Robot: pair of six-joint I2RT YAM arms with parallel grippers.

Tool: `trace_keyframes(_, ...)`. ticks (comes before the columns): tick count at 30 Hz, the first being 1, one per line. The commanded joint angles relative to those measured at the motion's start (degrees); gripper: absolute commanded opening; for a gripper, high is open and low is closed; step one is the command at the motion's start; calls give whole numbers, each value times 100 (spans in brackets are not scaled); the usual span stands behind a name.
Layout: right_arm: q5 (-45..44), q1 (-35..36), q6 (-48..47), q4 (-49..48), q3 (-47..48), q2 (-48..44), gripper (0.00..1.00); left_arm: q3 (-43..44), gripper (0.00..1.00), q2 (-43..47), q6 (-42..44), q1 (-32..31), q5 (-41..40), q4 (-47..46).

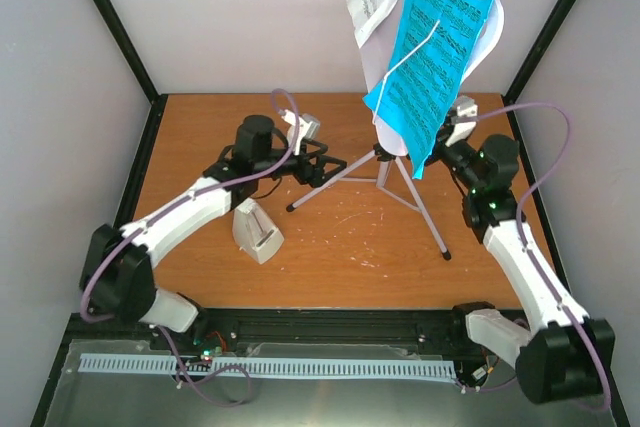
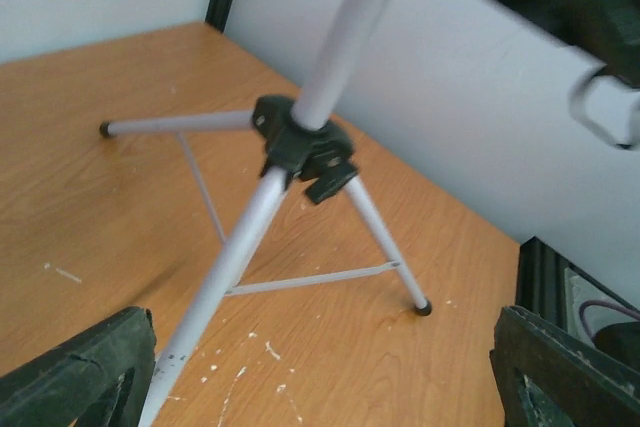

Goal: Pack up the instrument practice props

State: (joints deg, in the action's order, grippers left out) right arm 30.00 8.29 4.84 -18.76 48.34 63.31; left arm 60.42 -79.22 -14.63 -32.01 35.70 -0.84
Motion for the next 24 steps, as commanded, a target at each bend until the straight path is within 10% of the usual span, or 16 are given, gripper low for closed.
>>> trace_keyframes(1, -1875, -21, 237, 654, -418, -907, 100, 581, 92, -919, 199, -51, 58, 74)
trace_keyframes(18, -1596, -21, 811, 1332, -1740, -3405, 100, 2418, 90, -3141, 1699, -160, 1595, 881)
trace_keyframes(24, -1774, -21, 883, 1284, -1808, -3467, 100, 2548, 72, -3345, 1827, -208, 1598, 952)
